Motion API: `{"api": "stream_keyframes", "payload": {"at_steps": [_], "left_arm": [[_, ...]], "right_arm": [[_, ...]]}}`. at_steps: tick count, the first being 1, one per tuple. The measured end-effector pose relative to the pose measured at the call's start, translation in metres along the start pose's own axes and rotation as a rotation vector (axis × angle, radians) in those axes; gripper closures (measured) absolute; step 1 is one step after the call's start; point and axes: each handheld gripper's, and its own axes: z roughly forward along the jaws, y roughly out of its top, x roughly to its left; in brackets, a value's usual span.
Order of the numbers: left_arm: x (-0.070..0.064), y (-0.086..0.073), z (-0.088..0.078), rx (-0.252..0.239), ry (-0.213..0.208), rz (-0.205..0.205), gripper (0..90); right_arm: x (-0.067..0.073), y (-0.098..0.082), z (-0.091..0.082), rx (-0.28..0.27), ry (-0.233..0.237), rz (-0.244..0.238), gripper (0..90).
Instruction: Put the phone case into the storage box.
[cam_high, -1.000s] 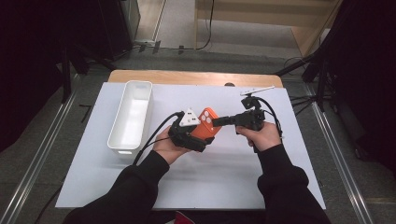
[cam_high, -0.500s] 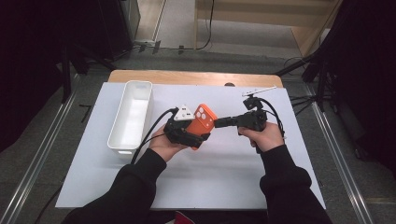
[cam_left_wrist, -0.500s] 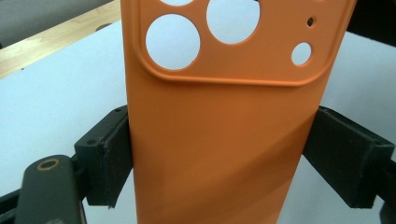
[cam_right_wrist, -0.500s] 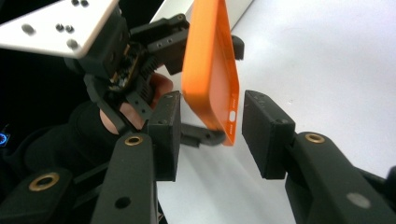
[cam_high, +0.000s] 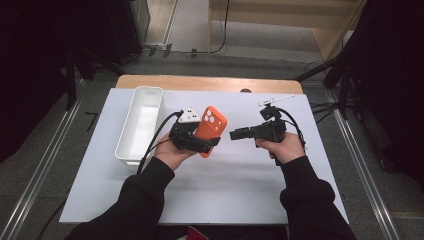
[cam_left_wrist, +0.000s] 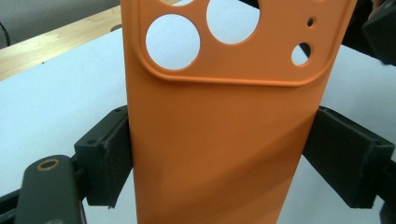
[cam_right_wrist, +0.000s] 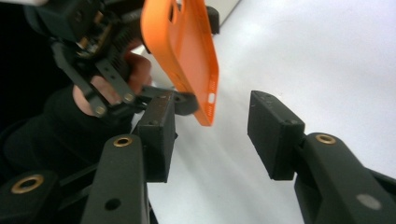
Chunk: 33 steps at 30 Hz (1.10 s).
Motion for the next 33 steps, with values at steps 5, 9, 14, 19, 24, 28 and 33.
{"api": "stream_keyframes", "payload": {"at_steps": [5, 9, 14, 19, 24, 28, 33], "left_arm": [[0.001, 0.002, -0.004, -0.004, -0.001, -0.012, 14.8], [0.003, 0.005, -0.01, -0.004, -0.003, -0.031, 14.8], [0.005, 0.006, -0.014, -0.003, -0.005, -0.053, 14.8], [0.006, 0.009, -0.018, -0.004, -0.013, -0.07, 14.8], [0.008, 0.011, -0.024, -0.012, -0.014, -0.08, 14.8], [0.01, 0.013, -0.028, -0.014, -0.01, -0.094, 14.8], [0.011, 0.016, -0.033, -0.02, -0.009, -0.101, 14.8]], "right_arm": [[-0.001, -0.002, 0.003, 0.012, -0.021, -0.027, 47.0], [-0.003, -0.004, 0.005, 0.019, -0.052, -0.06, 44.1], [-0.004, -0.007, 0.006, 0.025, -0.067, -0.073, 42.6], [-0.006, -0.01, 0.007, 0.028, -0.085, -0.106, 40.4], [-0.008, -0.015, 0.008, 0.031, -0.106, -0.137, 38.2], [-0.009, -0.017, 0.008, 0.03, -0.111, -0.15, 37.0], [-0.009, -0.021, 0.008, 0.031, -0.125, -0.167, 35.4]]}}
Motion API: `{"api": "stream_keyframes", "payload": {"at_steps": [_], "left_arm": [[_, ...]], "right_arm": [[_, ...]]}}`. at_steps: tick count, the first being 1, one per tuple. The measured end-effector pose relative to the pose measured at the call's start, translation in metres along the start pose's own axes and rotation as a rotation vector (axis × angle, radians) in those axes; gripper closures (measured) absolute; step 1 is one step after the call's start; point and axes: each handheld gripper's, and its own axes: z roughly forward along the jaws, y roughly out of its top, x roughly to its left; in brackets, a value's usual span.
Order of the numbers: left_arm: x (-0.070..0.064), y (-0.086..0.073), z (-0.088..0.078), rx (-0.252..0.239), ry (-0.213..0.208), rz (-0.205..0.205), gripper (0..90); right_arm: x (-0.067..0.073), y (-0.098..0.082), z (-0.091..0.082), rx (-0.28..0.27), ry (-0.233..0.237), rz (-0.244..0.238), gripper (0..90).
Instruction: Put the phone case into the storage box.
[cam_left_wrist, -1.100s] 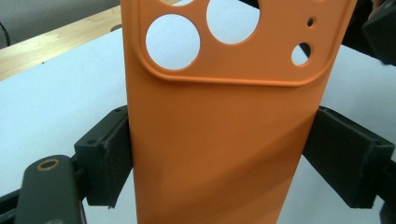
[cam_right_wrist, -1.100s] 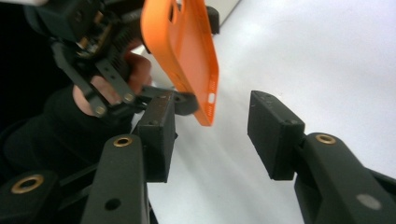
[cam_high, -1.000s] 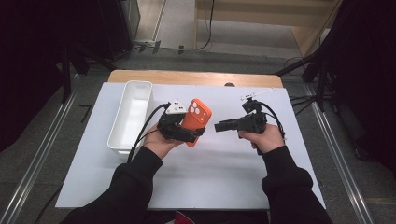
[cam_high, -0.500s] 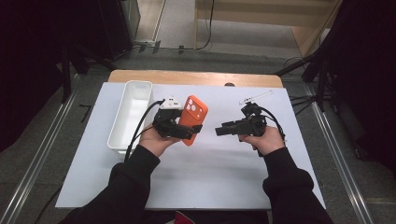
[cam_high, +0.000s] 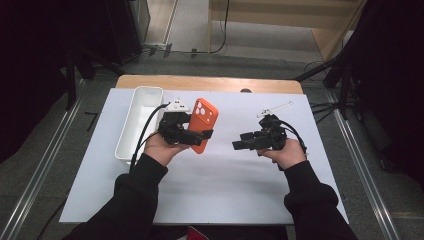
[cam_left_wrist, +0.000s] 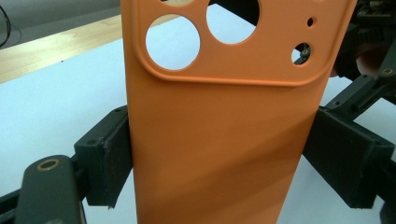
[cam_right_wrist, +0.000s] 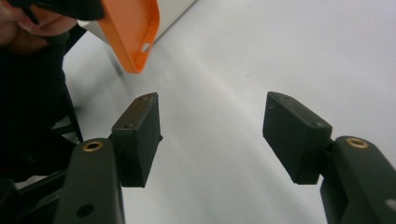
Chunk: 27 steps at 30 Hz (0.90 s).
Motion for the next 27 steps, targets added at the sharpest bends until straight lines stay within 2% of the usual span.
{"api": "stream_keyframes", "payload": {"at_steps": [16, 27], "left_arm": [[0.007, 0.006, -0.015, -0.019, 0.01, -0.015, 14.8], [0.013, 0.008, -0.024, -0.036, 0.016, -0.037, 14.8]], "right_arm": [[0.002, -0.015, -0.001, 0.008, -0.038, -0.049, 34.5], [0.01, -0.028, 0.0, 0.001, -0.038, -0.084, 34.4]]}}
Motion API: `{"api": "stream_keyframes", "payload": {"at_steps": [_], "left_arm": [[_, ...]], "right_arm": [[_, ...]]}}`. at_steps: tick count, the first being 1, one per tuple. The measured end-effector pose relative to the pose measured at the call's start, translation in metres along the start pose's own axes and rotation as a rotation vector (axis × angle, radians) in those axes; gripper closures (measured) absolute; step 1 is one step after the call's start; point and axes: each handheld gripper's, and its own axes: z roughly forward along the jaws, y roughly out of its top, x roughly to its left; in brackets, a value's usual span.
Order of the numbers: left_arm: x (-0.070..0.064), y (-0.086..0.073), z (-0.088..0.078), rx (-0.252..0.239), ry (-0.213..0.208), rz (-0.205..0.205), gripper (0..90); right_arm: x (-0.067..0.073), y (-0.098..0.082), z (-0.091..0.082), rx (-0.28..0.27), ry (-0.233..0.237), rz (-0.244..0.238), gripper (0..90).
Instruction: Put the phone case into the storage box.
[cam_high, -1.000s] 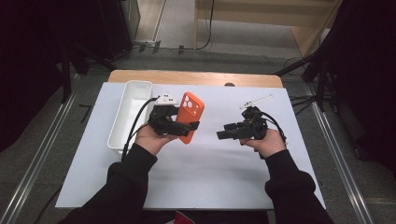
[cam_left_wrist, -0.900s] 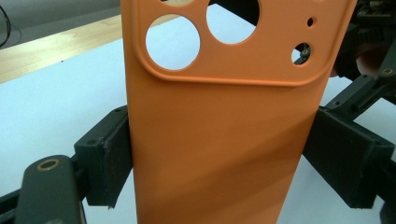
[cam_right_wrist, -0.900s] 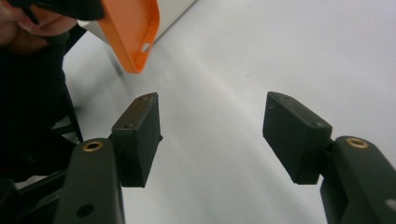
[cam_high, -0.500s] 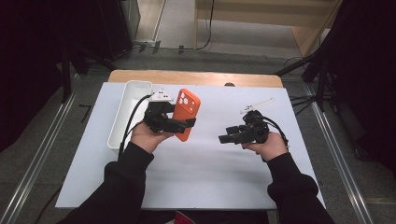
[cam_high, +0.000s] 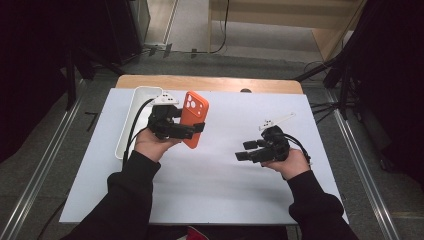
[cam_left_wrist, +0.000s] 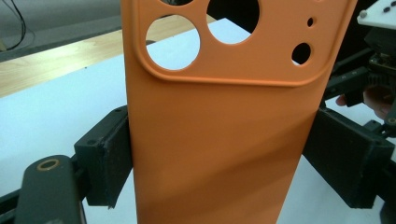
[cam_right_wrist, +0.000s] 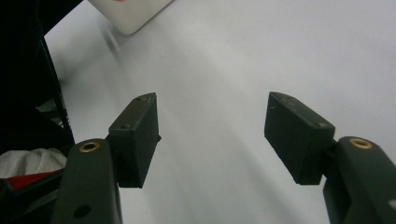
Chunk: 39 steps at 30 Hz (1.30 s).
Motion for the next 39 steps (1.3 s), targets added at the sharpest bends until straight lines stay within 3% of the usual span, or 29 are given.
{"api": "stream_keyframes", "payload": {"at_steps": [9, 19, 39], "left_arm": [[0.007, 0.002, -0.01, -0.013, 0.012, -0.018, 14.8], [0.015, 0.005, -0.02, -0.026, 0.032, -0.044, 14.8], [0.025, 0.01, -0.036, -0.033, 0.058, -0.052, 14.8]], "right_arm": [[0.004, -0.01, 0.001, -0.01, -0.007, -0.027, 34.0], [0.004, -0.019, 0.0, -0.006, -0.008, -0.017, 32.4], [0.008, -0.037, -0.005, -0.006, -0.012, -0.012, 32.4]]}}
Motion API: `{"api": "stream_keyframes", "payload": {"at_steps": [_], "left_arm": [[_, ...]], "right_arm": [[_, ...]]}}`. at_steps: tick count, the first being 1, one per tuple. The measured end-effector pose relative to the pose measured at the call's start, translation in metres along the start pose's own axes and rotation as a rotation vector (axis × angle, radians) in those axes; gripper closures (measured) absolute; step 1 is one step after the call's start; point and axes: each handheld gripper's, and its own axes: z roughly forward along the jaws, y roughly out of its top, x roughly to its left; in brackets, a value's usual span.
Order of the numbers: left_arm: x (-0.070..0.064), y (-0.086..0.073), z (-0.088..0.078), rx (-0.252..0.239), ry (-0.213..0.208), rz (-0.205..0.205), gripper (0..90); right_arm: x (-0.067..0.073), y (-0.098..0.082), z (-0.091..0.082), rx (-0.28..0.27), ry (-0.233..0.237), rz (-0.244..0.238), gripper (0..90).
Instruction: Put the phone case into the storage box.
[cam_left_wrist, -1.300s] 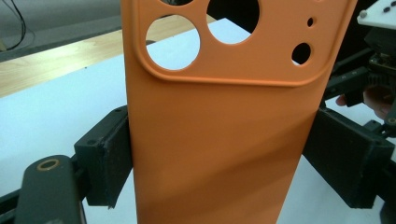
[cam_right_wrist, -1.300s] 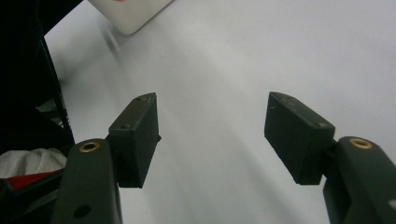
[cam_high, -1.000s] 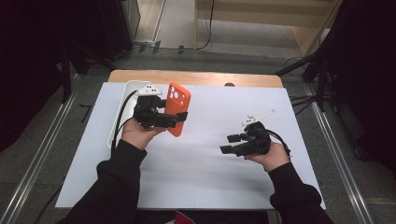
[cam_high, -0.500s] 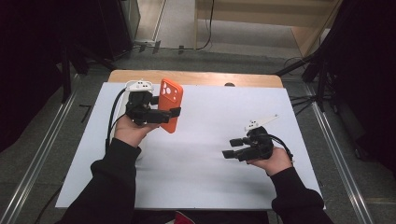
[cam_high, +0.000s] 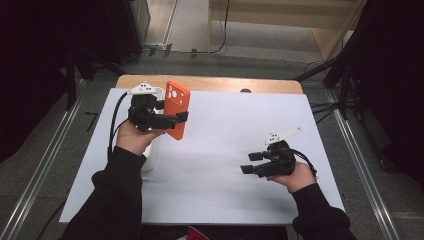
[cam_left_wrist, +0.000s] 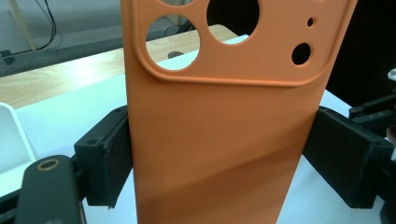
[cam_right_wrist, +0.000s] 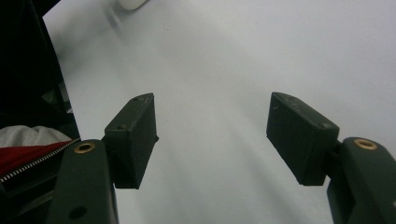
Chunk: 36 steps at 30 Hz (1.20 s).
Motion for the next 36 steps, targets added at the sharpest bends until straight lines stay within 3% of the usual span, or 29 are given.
{"api": "stream_keyframes", "payload": {"at_steps": [28, 36], "left_arm": [[0.02, 0.002, -0.009, -0.006, 0.031, -0.025, 14.8], [0.028, 0.002, -0.012, -0.012, 0.057, -0.034, 14.8]], "right_arm": [[-0.001, -0.028, -0.002, -0.015, -0.012, 0.025, 32.3], [0.0, -0.034, 0.0, -0.007, -0.009, 0.027, 32.4]]}}
